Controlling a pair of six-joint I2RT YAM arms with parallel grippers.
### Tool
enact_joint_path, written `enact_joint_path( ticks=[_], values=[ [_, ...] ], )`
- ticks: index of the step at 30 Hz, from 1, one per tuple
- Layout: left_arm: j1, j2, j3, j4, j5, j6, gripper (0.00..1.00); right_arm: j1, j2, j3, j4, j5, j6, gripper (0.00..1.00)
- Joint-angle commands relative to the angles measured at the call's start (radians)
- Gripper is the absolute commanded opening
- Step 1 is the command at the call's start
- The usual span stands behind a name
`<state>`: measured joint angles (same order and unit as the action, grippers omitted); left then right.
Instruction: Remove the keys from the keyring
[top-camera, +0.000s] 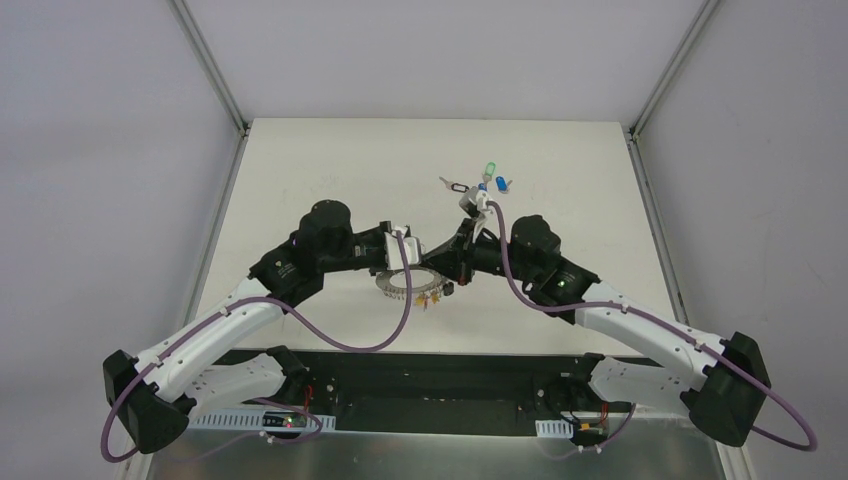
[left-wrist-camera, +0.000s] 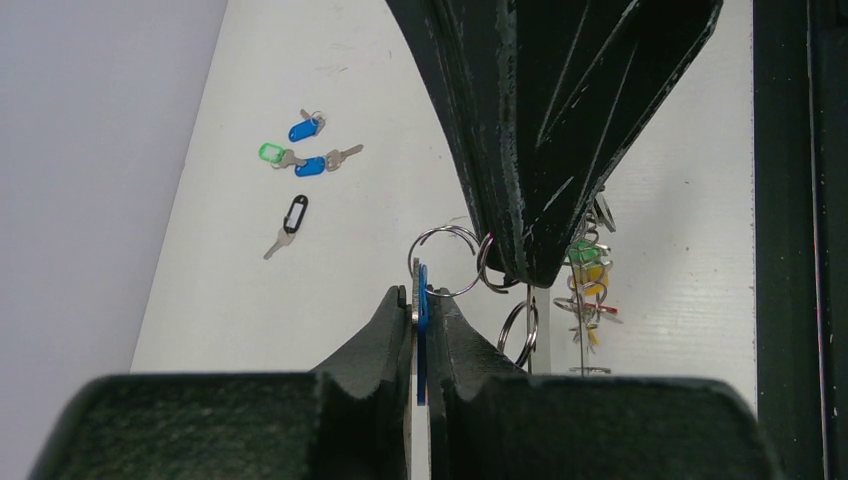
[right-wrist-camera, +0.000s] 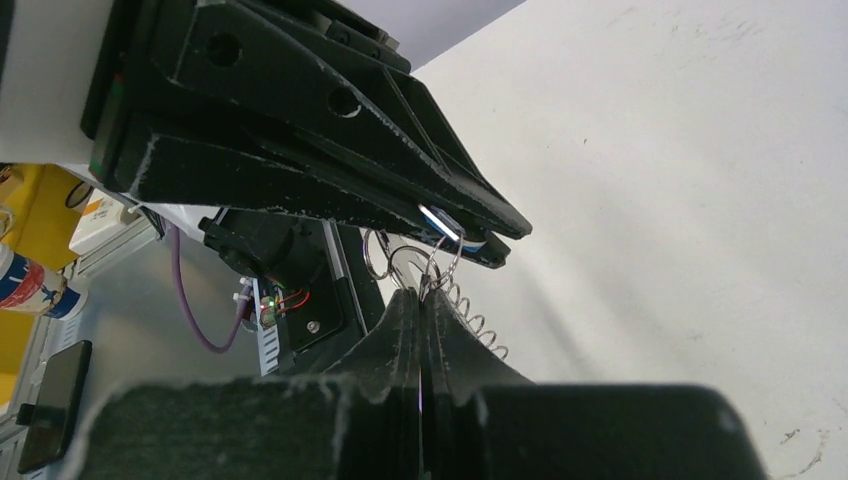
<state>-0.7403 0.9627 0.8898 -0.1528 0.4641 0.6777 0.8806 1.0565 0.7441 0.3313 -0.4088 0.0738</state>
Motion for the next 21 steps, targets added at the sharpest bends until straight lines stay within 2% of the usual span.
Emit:
enact_joint_path(
  ticks=[1, 3, 5, 6, 9, 13, 17, 21],
  values=[
    [0.006, -0.013, 0.009, 0.13, 0.05, 0.009, 0.0, 0.014, 0.033, 0.099, -0.107, -0.035, 0.009, 0.05],
    [0.006, -0.008, 0.015, 0.13, 0.054, -0.001, 0.0, 0.014, 0.037, 0.109, -0.115, 0.004, 0.005, 0.31],
    [0.006, -0.006, 0.014, 0.13, 0.035, -0.005, 0.0, 0.013, 0.016, 0.099, -0.111, 0.055, -0.012, 0.64],
    [0.006, -0.004, 0.015, 0.13, 0.022, -0.006, 0.0, 0.014, -0.002, 0.087, -0.111, 0.082, -0.027, 0.73],
    [0.006, 0.004, 0.021, 0.122, -0.016, -0.02, 0.0, 0.013, -0.057, 0.055, -0.133, 0.126, -0.092, 0.75],
    [0.006, 0.028, 0.048, 0.075, -0.042, -0.022, 0.0, 0.013, -0.133, 0.008, -0.193, 0.181, -0.164, 0.72],
    [0.006, 0.045, 0.073, 0.024, -0.067, -0.048, 0.0, 0.013, -0.222, -0.07, -0.171, 0.212, -0.214, 0.69],
    [0.006, 0.052, 0.125, -0.053, -0.107, -0.122, 0.0, 0.014, -0.273, -0.134, -0.12, 0.213, -0.254, 0.56]
  ],
)
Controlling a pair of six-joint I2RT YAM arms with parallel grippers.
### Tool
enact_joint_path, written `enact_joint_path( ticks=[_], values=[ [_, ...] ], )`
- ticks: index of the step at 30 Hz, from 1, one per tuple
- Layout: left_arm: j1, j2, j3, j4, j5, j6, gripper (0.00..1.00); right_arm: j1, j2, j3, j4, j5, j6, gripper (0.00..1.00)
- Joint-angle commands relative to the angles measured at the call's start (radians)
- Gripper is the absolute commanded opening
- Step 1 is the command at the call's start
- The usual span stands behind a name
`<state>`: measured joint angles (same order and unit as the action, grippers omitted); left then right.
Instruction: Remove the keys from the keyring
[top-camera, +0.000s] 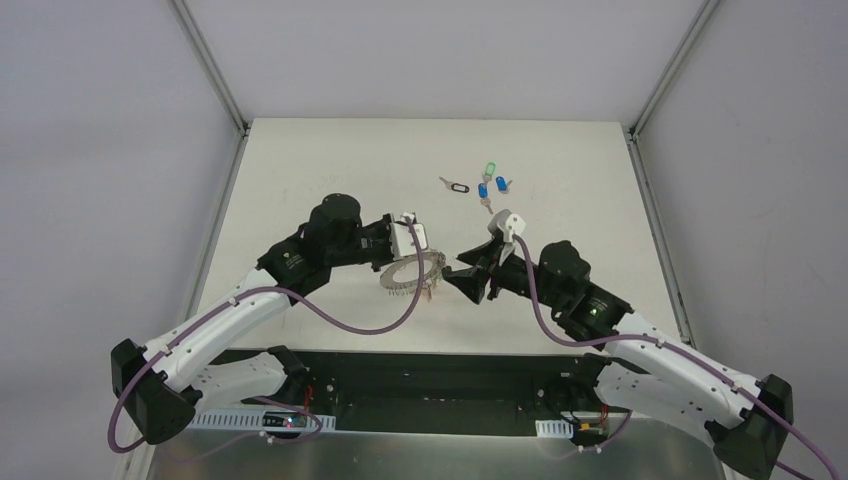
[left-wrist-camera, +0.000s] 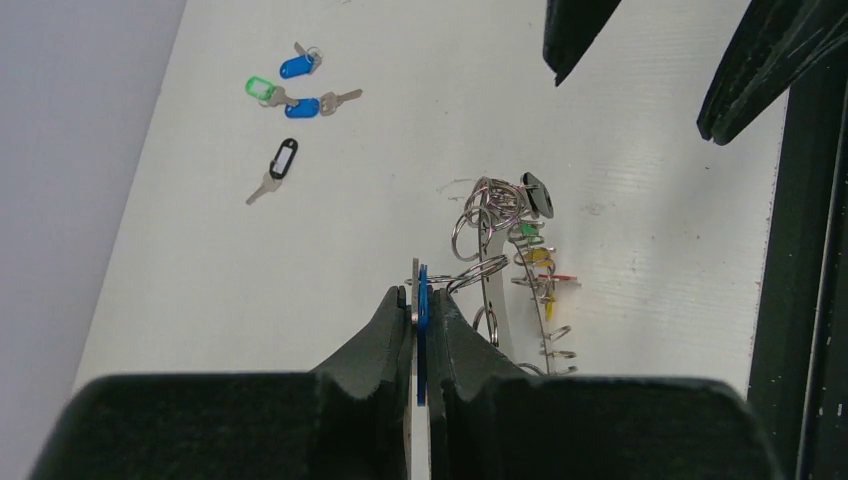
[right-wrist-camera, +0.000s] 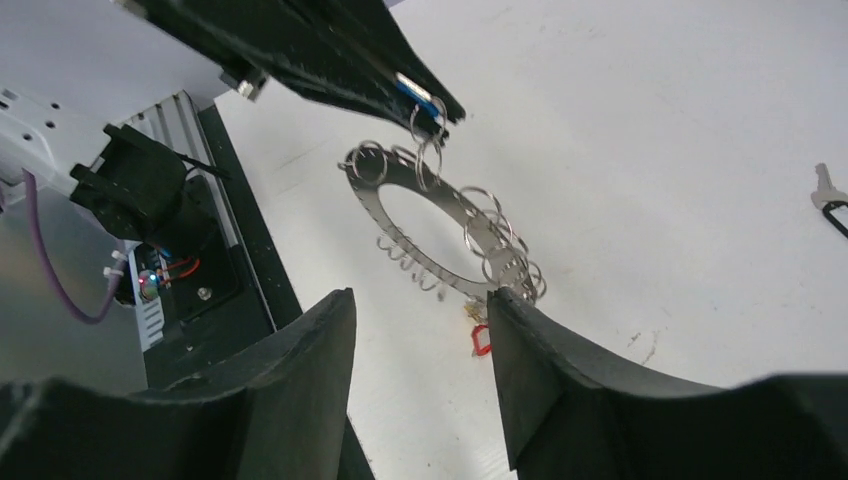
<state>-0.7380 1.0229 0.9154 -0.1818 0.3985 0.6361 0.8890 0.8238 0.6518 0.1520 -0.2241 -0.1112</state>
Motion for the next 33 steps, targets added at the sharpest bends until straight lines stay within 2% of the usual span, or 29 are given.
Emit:
enact_joint_path(
  ticks=[1, 12, 18, 28, 33],
  values=[
    [0.002, -0.008, 0.112, -0.042, -0.049, -0.097, 0.0, 0.007, -0.042, -0.046, 0.067, 0.021, -0.082, 0.53],
    [0.003, -0.032, 0.145, -0.136, -0.038, -0.177, 0.0, 0.024, 0.056, -0.014, 0.251, -0.066, -0.166, 0.49],
    [0.003, -0.048, 0.154, -0.15, -0.014, -0.169, 0.0, 0.032, 0.125, 0.04, 0.282, -0.111, -0.208, 0.42],
    [0.003, -0.071, 0.167, -0.172, 0.041, -0.164, 0.0, 0.042, 0.191, 0.082, 0.325, -0.187, -0.264, 0.41],
    [0.002, -0.084, 0.164, -0.183, 0.082, -0.142, 0.0, 0.047, 0.206, 0.097, 0.329, -0.234, -0.274, 0.35]
  ],
)
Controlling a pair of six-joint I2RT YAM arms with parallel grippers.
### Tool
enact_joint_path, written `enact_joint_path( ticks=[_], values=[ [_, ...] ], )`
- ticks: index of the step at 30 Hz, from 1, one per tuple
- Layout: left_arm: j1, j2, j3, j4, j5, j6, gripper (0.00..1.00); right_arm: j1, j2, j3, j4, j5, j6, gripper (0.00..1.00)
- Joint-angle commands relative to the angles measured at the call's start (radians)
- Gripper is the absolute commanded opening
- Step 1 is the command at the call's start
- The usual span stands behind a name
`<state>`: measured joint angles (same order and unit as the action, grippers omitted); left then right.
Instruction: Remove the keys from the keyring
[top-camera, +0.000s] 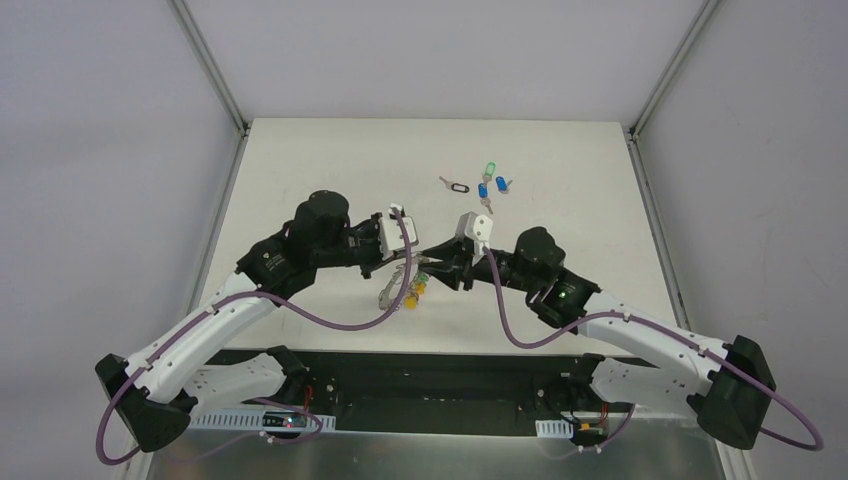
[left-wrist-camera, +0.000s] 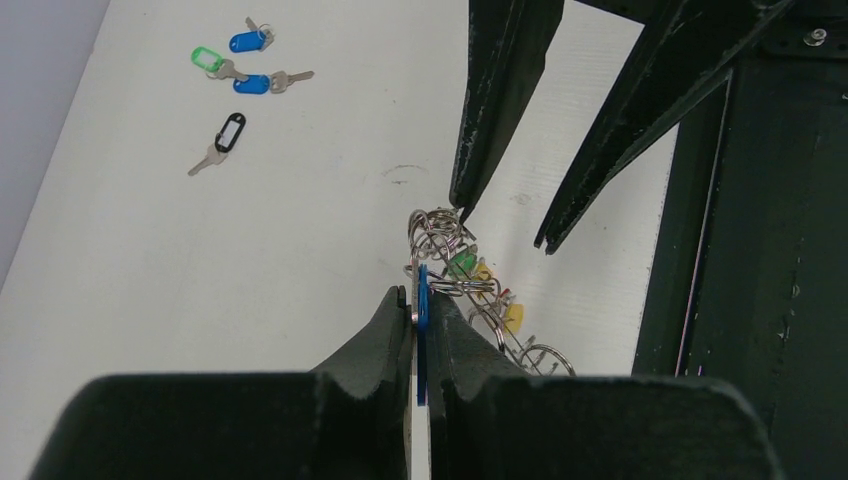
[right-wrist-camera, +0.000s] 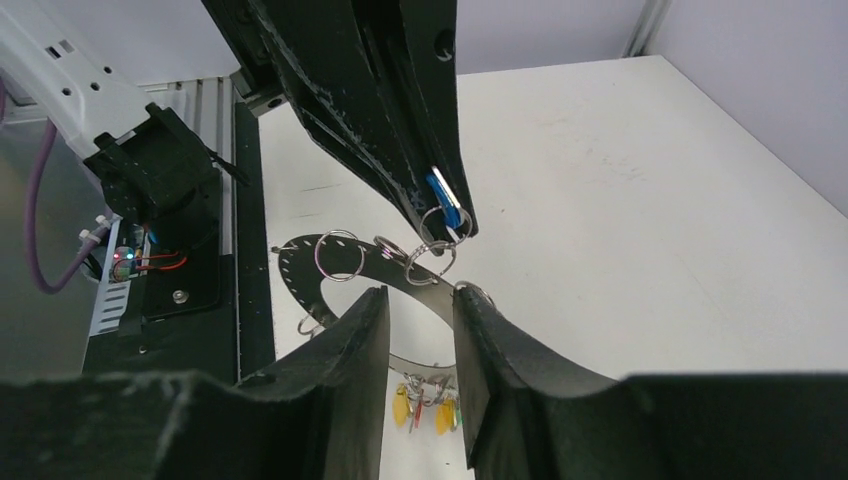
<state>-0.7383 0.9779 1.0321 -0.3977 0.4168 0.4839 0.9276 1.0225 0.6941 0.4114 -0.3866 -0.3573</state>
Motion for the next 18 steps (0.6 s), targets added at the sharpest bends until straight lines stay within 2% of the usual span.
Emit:
enact_joint_path(
  ticks=[1, 18],
  values=[
    [0.002, -0.042, 0.048, 0.033, 0.067, 0.012, 0.0, 0.009, 0.012, 0.061, 0.07, -0.086, -0.027, 0.34],
    [0.001, -0.052, 0.066, 0.028, 0.086, 0.005, 0.0, 0.049, 0.083, 0.095, 0.119, -0.078, -0.013, 0.31]
  ],
)
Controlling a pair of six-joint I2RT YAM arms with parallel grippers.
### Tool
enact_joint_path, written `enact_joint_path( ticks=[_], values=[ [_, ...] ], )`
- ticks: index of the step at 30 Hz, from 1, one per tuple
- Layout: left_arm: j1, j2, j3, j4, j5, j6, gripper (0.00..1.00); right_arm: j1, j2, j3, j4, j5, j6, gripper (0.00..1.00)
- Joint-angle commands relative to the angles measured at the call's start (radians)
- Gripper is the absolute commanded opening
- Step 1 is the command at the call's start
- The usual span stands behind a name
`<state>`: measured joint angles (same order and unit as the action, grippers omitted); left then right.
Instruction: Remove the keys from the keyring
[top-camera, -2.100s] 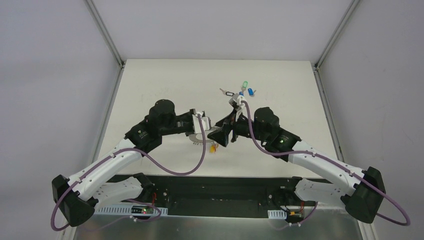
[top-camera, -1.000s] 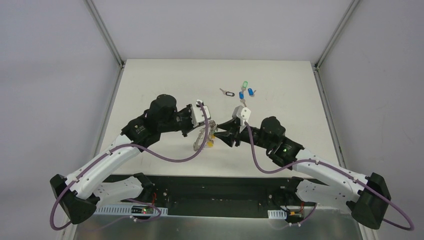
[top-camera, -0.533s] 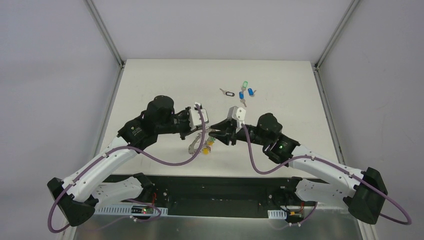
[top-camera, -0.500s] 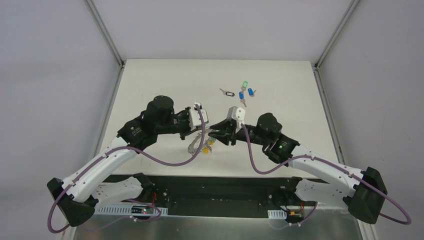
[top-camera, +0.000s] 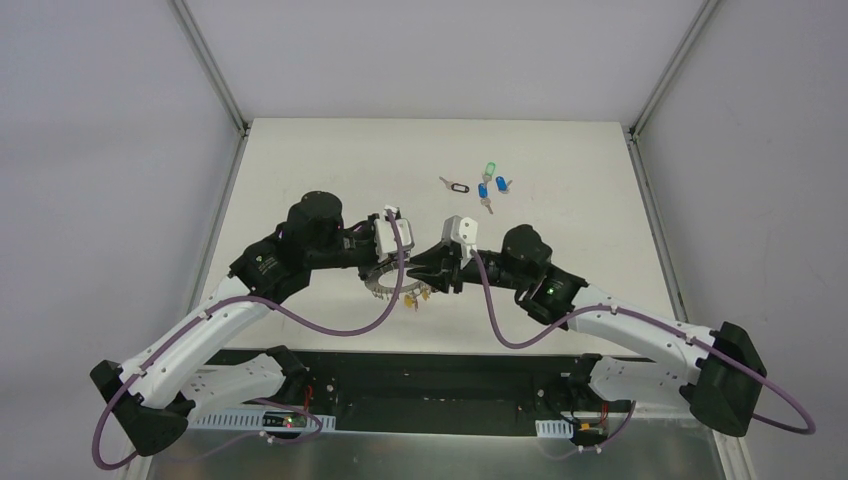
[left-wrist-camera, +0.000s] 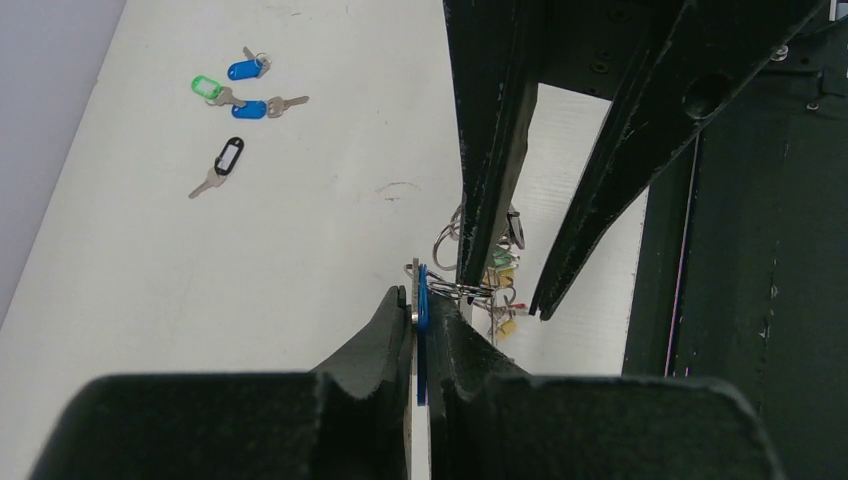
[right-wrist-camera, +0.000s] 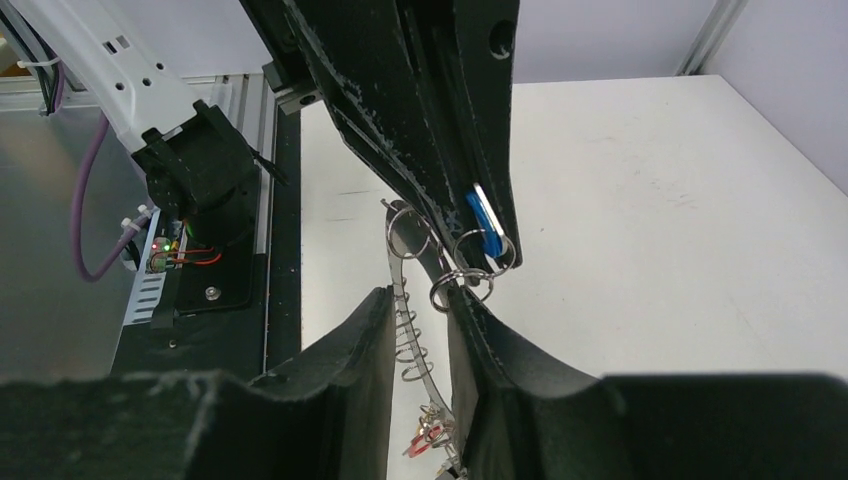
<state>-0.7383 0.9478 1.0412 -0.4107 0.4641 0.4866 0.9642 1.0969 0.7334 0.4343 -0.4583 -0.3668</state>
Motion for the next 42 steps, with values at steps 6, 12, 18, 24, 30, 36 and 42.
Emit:
enact_joint_path(
  ticks=[6, 12, 18, 24, 30, 36, 42],
  values=[
    [0.0, -0.021, 0.06, 0.041, 0.042, -0.004, 0.0, 0.021, 0.024, 0.059, 0.128, 0.025, 0.013, 0.24],
    [-0.002, -0.033, 0.053, 0.041, 0.032, 0.017, 0.0, 0.027, 0.023, 0.069, 0.095, 0.096, 0.068, 0.0],
    [-0.002, -0.051, 0.022, 0.041, 0.028, 0.095, 0.0, 0.027, -0.007, 0.094, 0.039, 0.192, 0.311, 0.0],
    [-0.003, -0.05, 0.005, 0.041, 0.043, 0.158, 0.0, 0.025, -0.021, 0.103, 0.0, 0.364, 0.681, 0.0],
    [-0.01, -0.024, -0.005, 0.043, 0.078, 0.187, 0.0, 0.022, 0.015, 0.105, 0.037, 0.367, 0.898, 0.0],
    [-0.009, -0.036, -0.014, 0.042, 0.073, 0.196, 0.0, 0.02, -0.053, 0.075, -0.011, 0.372, 0.745, 0.27],
    [-0.01, -0.067, -0.042, 0.043, 0.168, 0.261, 0.0, 0.011, -0.195, -0.017, -0.073, 0.421, 0.265, 0.36]
  ],
)
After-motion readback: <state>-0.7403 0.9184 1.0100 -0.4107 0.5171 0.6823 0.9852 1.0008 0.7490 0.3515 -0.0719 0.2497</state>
